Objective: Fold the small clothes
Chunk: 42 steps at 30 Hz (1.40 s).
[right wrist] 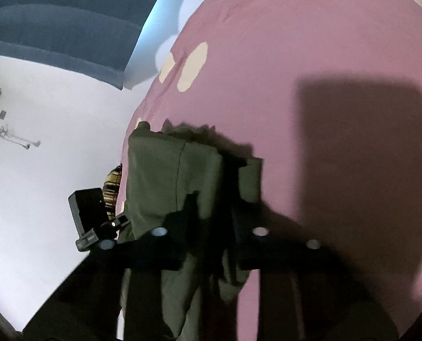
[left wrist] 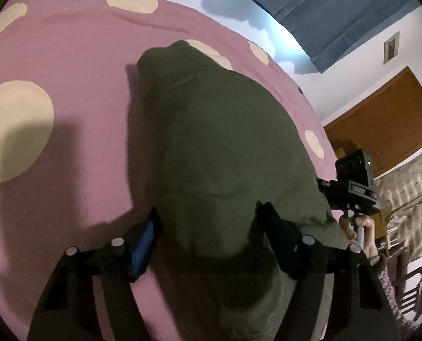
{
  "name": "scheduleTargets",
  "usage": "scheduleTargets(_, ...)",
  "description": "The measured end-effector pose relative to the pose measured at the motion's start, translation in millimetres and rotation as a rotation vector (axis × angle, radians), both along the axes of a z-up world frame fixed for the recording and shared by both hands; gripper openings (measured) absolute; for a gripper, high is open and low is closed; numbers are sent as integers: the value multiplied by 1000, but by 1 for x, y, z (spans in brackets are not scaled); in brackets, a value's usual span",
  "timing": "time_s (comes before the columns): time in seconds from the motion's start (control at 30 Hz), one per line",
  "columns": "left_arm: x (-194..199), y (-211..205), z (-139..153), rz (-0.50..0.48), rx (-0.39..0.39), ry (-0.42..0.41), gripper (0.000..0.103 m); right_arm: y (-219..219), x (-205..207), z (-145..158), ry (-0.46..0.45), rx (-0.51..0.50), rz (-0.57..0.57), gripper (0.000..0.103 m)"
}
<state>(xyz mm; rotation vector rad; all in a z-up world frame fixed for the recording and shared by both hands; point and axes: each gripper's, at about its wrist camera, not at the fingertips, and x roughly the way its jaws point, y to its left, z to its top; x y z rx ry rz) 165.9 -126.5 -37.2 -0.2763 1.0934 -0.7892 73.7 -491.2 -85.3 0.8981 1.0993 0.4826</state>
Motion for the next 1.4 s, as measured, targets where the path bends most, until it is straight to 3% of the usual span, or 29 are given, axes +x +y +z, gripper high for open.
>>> scheduleTargets(0.1,3,3,0,-5,-7,8,69,-2,-2,-1,-11,15,-15,22)
scheduleTargets(0.23,2,8,5,8,-12,17,76,-8,-11,5,-9,68,-46,47)
scheduleTargets(0.33,-10,18,9,-15,-46,44,81,-17,-28,11,-7,106,-58,60)
scheduleTargets(0.5,-34,25,13,-65,-71,18,85,-15,-39,20,15,90,-20,76)
scheduleTargets(0.67,-31,15,0,-68,-104,84,89,8,-22,16,24,22,18,84)
scheduleTargets(0.73,-27,18,-7,-59,-126,123,89,23,-15,16,16,-10,69,93)
scheduleTargets(0.8,-28,17,-6,-68,-122,105,89,34,-11,20,20,-39,124,93)
scheduleTargets(0.97,-26,15,-6,-74,-118,98,89,40,-9,17,33,72,226,92)
scheduleTargets(1.0,-25,14,-6,-74,-117,92,89,39,-9,16,37,97,216,86)
scheduleTargets(1.03,-24,12,-5,-74,-111,82,89,39,-9,15,38,99,211,72)
scheduleTargets(1.13,-23,9,-4,-69,-76,58,88,39,-7,4,58,102,193,51)
scheduleTargets(1.4,-29,-2,10,-52,-5,-6,69,31,-27,2,-19,131,141,31)
